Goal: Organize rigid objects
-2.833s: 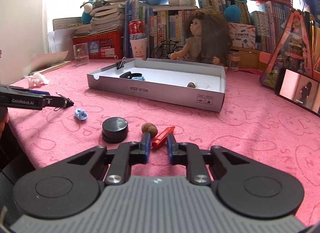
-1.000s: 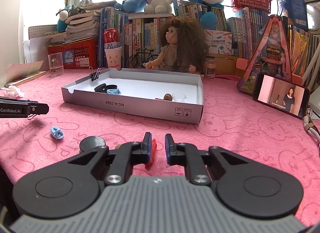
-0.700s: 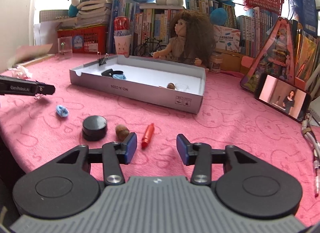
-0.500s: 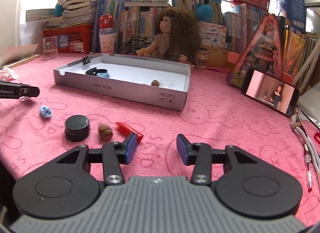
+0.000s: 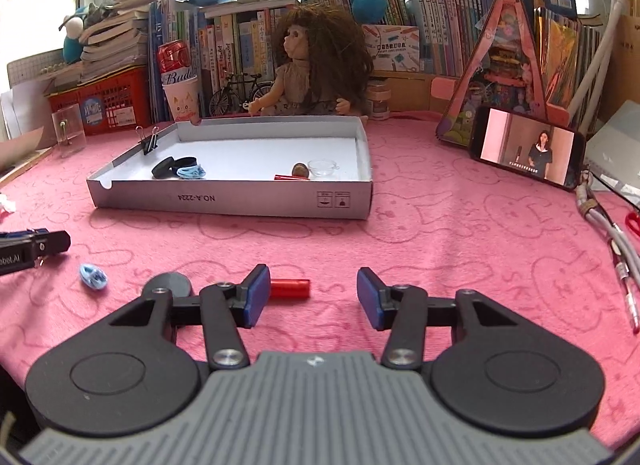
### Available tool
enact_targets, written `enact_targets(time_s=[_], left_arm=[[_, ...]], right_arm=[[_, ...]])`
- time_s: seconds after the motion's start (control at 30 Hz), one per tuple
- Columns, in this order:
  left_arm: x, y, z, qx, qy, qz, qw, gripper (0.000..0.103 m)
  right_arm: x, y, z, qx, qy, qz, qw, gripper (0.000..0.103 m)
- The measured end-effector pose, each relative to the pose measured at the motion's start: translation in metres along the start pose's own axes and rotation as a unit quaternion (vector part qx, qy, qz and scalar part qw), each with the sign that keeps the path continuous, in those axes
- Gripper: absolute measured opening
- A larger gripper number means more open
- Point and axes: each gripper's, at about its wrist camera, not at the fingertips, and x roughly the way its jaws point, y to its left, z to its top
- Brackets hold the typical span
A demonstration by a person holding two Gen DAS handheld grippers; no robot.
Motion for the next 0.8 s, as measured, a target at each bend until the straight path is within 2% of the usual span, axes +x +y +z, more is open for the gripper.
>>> enact_targets(time_s=[0.3,0.37,0.8], left_arm=[[0.002,0.002,-0.003,-0.008,0.001,0.000,1.0000,0.029],[0.002,0.002,-0.003,-0.008,0.001,0.000,1.0000,0.029],[0.001,0.002,-0.004,-0.013,0.002,-0.001,0.9999,0.029]], right_arm=[[0.006,0.021,-0.008,-0.017,-0.006,-0.006,1.000,0.064],[0.007,0.023,-0.009,-0.020,-0.006,-0.003,1.000,0.068],[0.006,0.033,-0.019,0.000,-0.035,-0.041,0.999,0.070]])
